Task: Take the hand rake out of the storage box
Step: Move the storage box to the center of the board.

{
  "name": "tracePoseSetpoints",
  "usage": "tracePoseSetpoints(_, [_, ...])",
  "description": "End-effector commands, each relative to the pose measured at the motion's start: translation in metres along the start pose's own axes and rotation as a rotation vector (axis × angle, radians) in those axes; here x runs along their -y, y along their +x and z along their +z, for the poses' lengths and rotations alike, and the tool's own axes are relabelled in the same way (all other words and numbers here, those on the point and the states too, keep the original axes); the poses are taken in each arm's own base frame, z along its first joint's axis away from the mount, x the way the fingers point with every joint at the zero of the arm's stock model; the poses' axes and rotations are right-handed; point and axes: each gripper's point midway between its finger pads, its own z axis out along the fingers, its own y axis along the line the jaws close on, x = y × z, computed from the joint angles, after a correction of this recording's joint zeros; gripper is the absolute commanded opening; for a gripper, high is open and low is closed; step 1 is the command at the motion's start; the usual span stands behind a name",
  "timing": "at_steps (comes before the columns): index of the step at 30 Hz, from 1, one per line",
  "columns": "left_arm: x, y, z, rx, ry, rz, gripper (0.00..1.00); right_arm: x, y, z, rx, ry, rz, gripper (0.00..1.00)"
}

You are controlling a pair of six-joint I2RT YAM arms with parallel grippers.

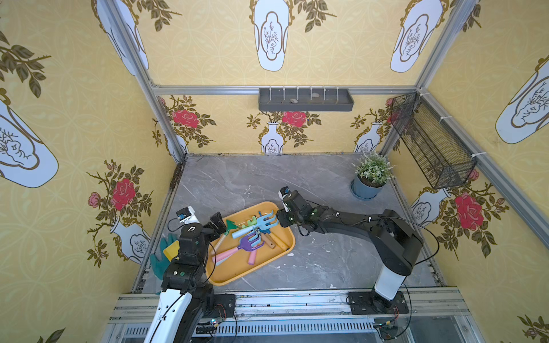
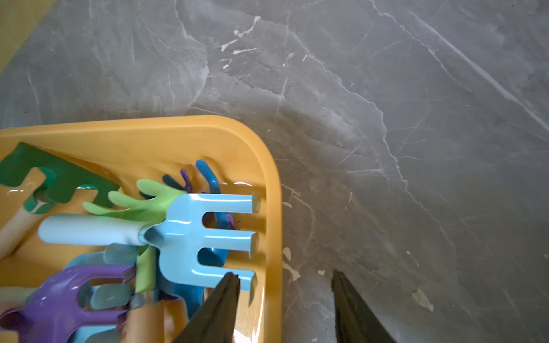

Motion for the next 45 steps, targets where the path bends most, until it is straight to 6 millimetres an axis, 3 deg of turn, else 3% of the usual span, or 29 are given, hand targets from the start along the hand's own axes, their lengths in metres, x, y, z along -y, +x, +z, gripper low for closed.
tracePoseSetpoints(1, [-0.007,0.002,0.001,-0.010,-0.035,0.014,1.00,0.001,0.005,0.007,-0.039,-0.002,0.006,0.43])
tracePoseSetpoints(4, [-0.002,0.003,0.004,-0.023,-0.018,0.031,1.00,0.012,0.004,0.011,-0.049,0.022,0.027,0.30])
tracePoseSetpoints(11, [0.016,-0.004,0.009,-0.017,0.053,0.046,1.00,0.078,-0.001,-0.004,-0.051,0.172,0.123,0.11])
tracePoseSetpoints(20, [0.046,-0.012,0.028,-0.034,0.159,0.053,1.00,0.189,-0.022,-0.028,-0.036,0.354,0.251,0.08])
tracePoseSetpoints(26, [0.067,-0.013,0.048,-0.092,0.214,0.066,1.00,0.237,-0.051,-0.020,0.029,0.318,0.305,0.07])
tracePoseSetpoints(32, [0.084,-0.012,0.070,-0.155,0.243,0.094,1.00,0.261,-0.061,0.006,0.013,0.319,0.314,0.04])
tracePoseSetpoints(45, [0.106,-0.006,0.108,-0.252,0.281,0.155,1.00,0.284,-0.109,0.023,0.097,0.339,0.317,0.01])
